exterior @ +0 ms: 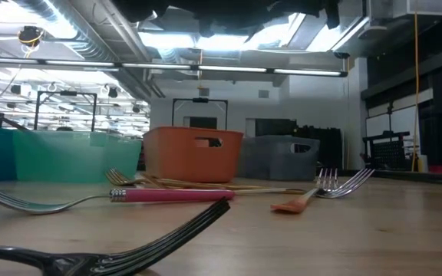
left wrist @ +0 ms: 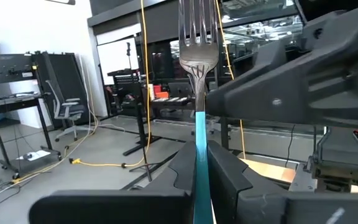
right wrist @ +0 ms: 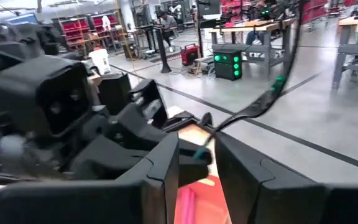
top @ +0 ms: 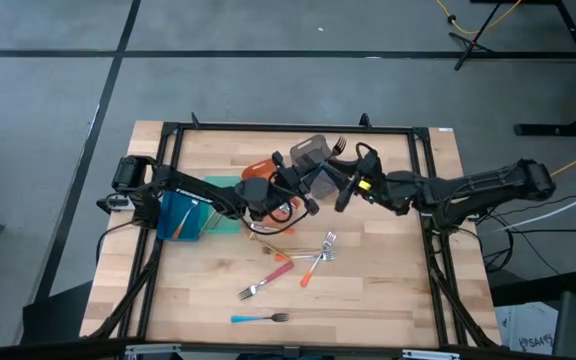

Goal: Sort silverware by color (type)
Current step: Put the blue fork into the black bin

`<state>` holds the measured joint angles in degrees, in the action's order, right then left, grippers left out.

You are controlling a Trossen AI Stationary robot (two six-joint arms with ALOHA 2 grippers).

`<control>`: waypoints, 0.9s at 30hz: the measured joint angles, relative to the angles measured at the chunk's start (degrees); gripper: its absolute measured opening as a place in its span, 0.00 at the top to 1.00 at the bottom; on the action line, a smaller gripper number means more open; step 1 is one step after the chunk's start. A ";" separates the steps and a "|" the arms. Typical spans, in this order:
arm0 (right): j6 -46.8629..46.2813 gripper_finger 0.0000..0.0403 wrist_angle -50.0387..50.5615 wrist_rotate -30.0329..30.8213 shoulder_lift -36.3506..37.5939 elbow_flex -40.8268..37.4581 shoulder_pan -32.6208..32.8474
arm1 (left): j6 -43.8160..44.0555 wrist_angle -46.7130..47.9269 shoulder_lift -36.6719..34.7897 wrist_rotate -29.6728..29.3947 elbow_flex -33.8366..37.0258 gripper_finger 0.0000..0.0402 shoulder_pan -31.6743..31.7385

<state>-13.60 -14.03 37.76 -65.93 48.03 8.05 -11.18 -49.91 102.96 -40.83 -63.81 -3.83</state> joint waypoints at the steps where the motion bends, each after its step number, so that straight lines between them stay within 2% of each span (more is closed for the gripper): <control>1: 0.00 0.75 0.10 -0.05 0.00 0.00 -0.51 | 0.00 -0.07 0.02 0.03 0.00 0.96 -0.09; 4: -0.03 0.75 0.08 -0.41 0.00 0.01 -1.58 | -0.61 -0.24 0.02 0.20 0.00 0.96 -0.60; 11: -1.25 0.75 0.04 -7.66 0.00 0.02 -3.32 | -2.93 -0.35 0.04 0.40 0.00 0.96 -1.29; 17: -1.18 0.76 0.03 -7.85 0.00 0.00 -3.30 | -2.95 -0.33 0.04 0.34 0.00 0.96 -1.25; 27: -1.18 0.98 -0.08 -8.17 0.00 0.01 -3.25 | -3.04 -0.09 0.07 0.48 0.00 0.96 -1.23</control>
<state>-14.78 -14.12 29.59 -65.93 48.04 4.80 -14.21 -50.00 103.02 -40.35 -63.81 -5.06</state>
